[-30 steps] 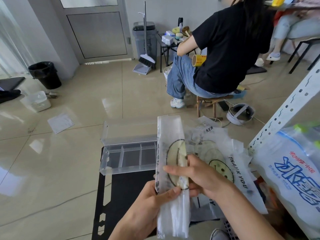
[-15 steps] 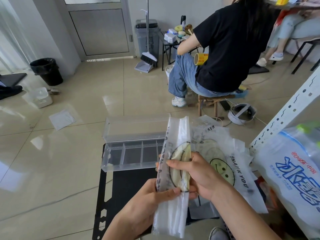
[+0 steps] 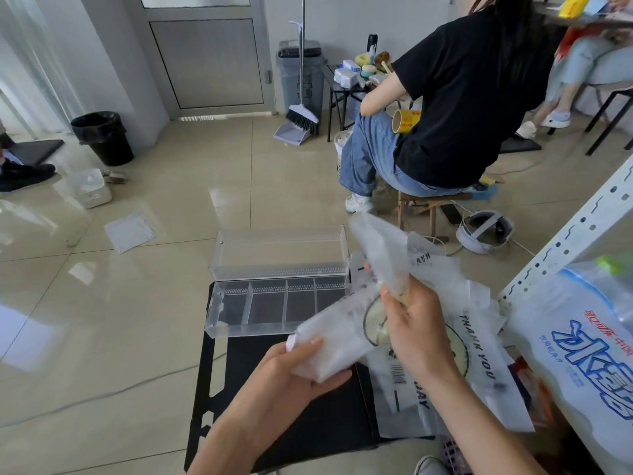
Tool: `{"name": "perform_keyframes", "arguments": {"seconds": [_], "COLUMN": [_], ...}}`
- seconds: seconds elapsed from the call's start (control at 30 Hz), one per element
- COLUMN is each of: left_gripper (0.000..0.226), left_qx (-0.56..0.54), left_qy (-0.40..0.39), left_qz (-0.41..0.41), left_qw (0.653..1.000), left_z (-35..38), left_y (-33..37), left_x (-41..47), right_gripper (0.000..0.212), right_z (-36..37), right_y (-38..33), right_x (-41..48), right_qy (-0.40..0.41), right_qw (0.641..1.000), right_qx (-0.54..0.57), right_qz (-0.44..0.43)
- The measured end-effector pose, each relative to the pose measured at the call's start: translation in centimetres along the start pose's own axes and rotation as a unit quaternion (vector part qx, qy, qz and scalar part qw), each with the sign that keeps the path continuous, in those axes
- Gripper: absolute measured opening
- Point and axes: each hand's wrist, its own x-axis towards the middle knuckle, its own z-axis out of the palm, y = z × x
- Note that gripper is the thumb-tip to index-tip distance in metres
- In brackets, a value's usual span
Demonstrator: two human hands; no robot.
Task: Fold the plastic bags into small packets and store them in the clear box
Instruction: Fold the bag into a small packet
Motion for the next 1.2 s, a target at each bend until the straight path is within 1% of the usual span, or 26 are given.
{"name": "perform_keyframes", "arguments": {"seconds": [0.07, 0.1, 0.13, 0.2, 0.27, 0.33, 0.37, 0.47, 0.5, 0.57, 0.7, 0.77, 0.83, 1.0, 1.1, 1.13, 1.2], "left_gripper": [0.033, 0.034, 0.034, 0.032, 0.029, 0.035, 0.038, 0.041, 0.042, 0.043, 0.039, 0.033, 0.034, 0.023, 0.026, 0.028, 0.037], "left_qx": [-0.010, -0.008, -0.002, 0.011, 0.034, 0.045, 0.037, 0.003, -0.009, -0.015, 0.016, 0.036, 0.042, 0.096, 0.074, 0.054, -0.014], "left_qy": [0.019, 0.024, 0.030, 0.054, 0.067, 0.064, 0.063, 0.056, 0.057, 0.053, 0.077, 0.096, 0.106, 0.127, 0.129, 0.128, 0.134], "left_qz": [0.036, 0.052, 0.060, 0.062, 0.056, 0.050, 0.047, 0.049, 0.050, 0.054, 0.072, 0.076, 0.072, 0.092, 0.084, 0.081, 0.073], "left_qw": [0.999, 0.998, 0.998, 0.997, 0.996, 0.996, 0.996, 0.997, 0.997, 0.997, 0.994, 0.992, 0.991, 0.983, 0.985, 0.987, 0.988], "left_z": [0.4, 0.7, 0.8, 0.6, 0.1, -0.1, -0.2, -0.6, -0.6, -0.6, -0.4, -0.2, -0.1, 0.0, 0.4, 0.6, 0.8], "left_y": [0.2, 0.4, 0.6, 1.1, 1.4, 1.6, 1.6, 1.7, 1.8, 1.9, 1.5, 1.3, 1.2, 0.8, 0.6, 0.5, 0.6], "left_x": [0.0, -0.1, -0.1, -0.2, -0.3, -0.3, -0.3, -0.3, -0.3, -0.3, -0.3, -0.2, -0.2, 0.0, 0.2, 0.3, 0.2], "right_gripper": [0.082, 0.093, 0.097, 0.091, 0.071, 0.047, 0.039, 0.026, 0.024, 0.026, 0.021, 0.024, 0.029, 0.030, 0.038, 0.040, 0.051], "right_z": [0.3, 0.3, 0.4, 0.5, 0.6, 0.6, 0.6, 0.3, 0.2, 0.1, 0.3, 0.5, 0.6, 1.0, 1.3, 1.4, 1.5], "right_y": [-0.4, -0.5, -0.6, -0.6, -0.4, -0.1, 0.0, 0.1, 0.1, 0.0, 0.6, 0.5, 0.1, 0.2, 0.1, 0.0, -0.3], "right_x": [-0.4, -0.5, -0.5, -0.5, -0.4, -0.3, -0.2, 0.1, 0.2, 0.2, 0.1, 0.0, -0.1, -0.4, -0.6, -0.7, -0.8], "right_qy": [-0.047, -0.070, -0.084, -0.076, -0.044, -0.005, 0.009, 0.043, 0.052, 0.060, 0.047, 0.046, 0.048, 0.049, 0.035, 0.033, 0.032], "right_qw": [0.998, 0.996, 0.995, 0.996, 0.999, 0.999, 0.998, 0.993, 0.991, 0.990, 0.991, 0.992, 0.993, 0.994, 0.997, 0.997, 0.998], "right_qx": [-0.024, -0.025, -0.022, -0.010, 0.014, 0.042, 0.059, 0.100, 0.105, 0.118, 0.114, 0.108, 0.096, 0.087, 0.059, 0.051, 0.039], "right_qz": [-0.041, -0.047, -0.050, -0.034, -0.005, 0.011, 0.021, 0.052, 0.058, 0.055, 0.055, 0.051, 0.039, 0.033, 0.040, 0.043, 0.034]}}
